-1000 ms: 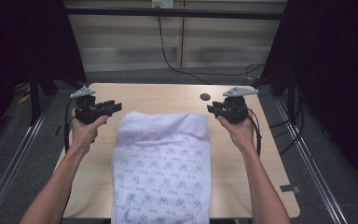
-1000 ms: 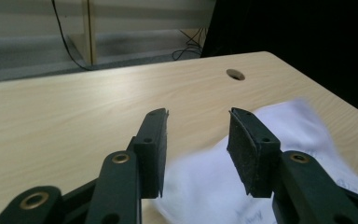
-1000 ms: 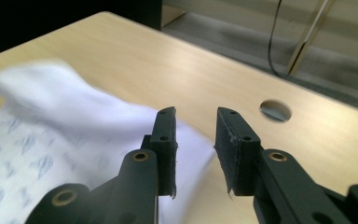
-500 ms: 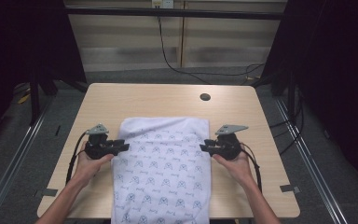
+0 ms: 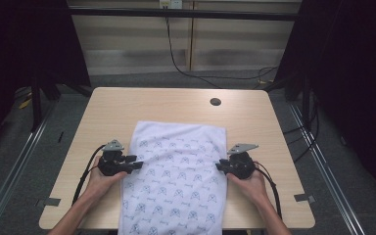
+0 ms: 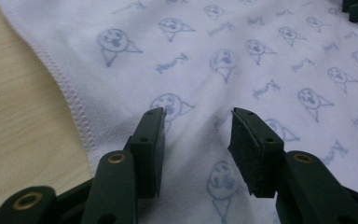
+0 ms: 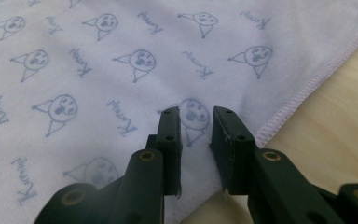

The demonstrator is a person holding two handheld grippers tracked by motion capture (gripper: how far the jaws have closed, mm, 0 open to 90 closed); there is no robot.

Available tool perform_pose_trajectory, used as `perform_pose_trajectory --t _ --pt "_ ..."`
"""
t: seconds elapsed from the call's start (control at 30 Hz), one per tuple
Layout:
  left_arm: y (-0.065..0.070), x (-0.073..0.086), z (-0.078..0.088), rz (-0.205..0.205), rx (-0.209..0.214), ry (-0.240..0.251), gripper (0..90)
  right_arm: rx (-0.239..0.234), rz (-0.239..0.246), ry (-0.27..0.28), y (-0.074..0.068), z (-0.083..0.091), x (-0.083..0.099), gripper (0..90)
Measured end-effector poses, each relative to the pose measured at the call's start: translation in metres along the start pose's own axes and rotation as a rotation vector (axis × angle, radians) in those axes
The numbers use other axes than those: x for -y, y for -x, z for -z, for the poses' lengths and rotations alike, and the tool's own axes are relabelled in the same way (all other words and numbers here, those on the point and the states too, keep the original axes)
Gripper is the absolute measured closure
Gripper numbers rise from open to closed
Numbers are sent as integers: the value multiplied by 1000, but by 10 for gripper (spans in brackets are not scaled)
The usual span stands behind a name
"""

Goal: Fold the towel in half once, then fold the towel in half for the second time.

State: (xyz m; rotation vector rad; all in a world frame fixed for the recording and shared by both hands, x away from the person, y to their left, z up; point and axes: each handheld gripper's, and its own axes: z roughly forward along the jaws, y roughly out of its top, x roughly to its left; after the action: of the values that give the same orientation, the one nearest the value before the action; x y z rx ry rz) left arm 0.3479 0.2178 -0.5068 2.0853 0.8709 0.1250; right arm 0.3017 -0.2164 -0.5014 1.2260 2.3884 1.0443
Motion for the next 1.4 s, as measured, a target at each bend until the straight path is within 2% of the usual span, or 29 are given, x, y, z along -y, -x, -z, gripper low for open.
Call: perform_pose_trajectory --t 0.13,0.2,0.27,0.33,0.5,0.6,0.73,0.8,0.83,0.93,1.0,1.1,1.13,1.2,1.27,1.37,1.4 --pt "8 5 6 -23 29 -26 573 17 8 18 -4 9 11 730" --pt "15 10 10 -35 45 -29 573 19 22 4 -7 13 14 730" --pt "25 16 13 -41 65 -31 573 18 21 5 -9 18 19 730" --pt "35 21 17 -65 69 -35 573 8 9 17 -10 23 26 730" --pt "46 31 26 -55 126 -43 571 -4 -3 19 -20 37 40 727" --pt "53 39 33 -49 149 -46 572 -33 -14 26 -28 45 49 727" --pt "65 51 46 -42 181 -67 572 -58 -7 10 -45 57 61 720" --pt "67 53 50 -39 202 -74 564 -81 -6 -2 -53 62 65 681" --pt "66 52 51 -41 197 -67 545 -87 -6 -5 -54 63 65 639" --pt "57 37 50 -37 166 -27 532 -91 -23 41 -48 62 57 621" --pt "46 21 49 -39 151 5 531 -69 -29 83 -38 61 45 619" --pt "28 -4 38 -39 104 40 531 -34 -36 118 -19 53 24 602" --pt "20 -11 32 -19 106 42 529 -26 -44 117 -12 48 18 597" --pt "7 -21 22 -4 53 70 530 -3 -40 122 -1 38 6 588" --pt "-6 -27 12 36 42 76 526 8 -52 122 10 27 -2 578" --pt "-19 -32 0 72 4 76 510 21 -63 103 23 12 -8 550" --pt "-21 -32 -3 71 -14 75 509 29 -64 97 26 7 -9 538"
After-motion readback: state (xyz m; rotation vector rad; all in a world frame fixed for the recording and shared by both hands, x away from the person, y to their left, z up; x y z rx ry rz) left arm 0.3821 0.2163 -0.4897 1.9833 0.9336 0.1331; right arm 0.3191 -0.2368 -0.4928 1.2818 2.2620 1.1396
